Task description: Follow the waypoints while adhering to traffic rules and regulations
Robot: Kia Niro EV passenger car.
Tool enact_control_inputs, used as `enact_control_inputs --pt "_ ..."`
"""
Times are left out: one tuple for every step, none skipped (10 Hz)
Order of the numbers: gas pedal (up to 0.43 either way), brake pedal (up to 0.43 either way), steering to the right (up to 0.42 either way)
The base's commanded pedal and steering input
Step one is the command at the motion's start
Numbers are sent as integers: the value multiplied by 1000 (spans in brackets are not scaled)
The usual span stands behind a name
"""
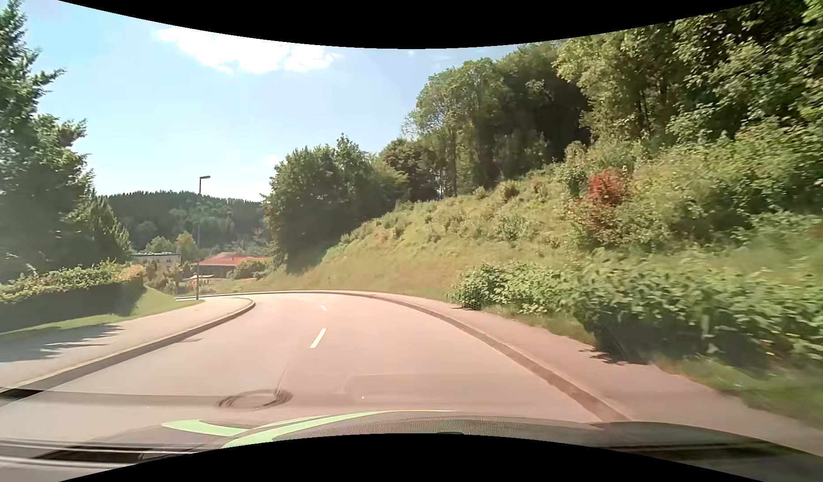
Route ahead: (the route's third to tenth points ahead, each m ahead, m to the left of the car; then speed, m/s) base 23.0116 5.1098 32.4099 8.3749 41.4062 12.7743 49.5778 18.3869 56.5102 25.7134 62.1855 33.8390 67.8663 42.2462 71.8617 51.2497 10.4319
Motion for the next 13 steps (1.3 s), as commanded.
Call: enact_control_inputs --pt "0 104 -58" --pt "0 110 -62" --pt "0 122 -66" --pt "0 128 -69" --pt "0 134 -70" --pt "0 140 -70" --pt "0 140 -70" --pt "0 140 -70" --pt "0 134 -70" --pt "0 128 -71" --pt "0 122 -71" --pt "0 128 -70" --pt "0 122 -70"
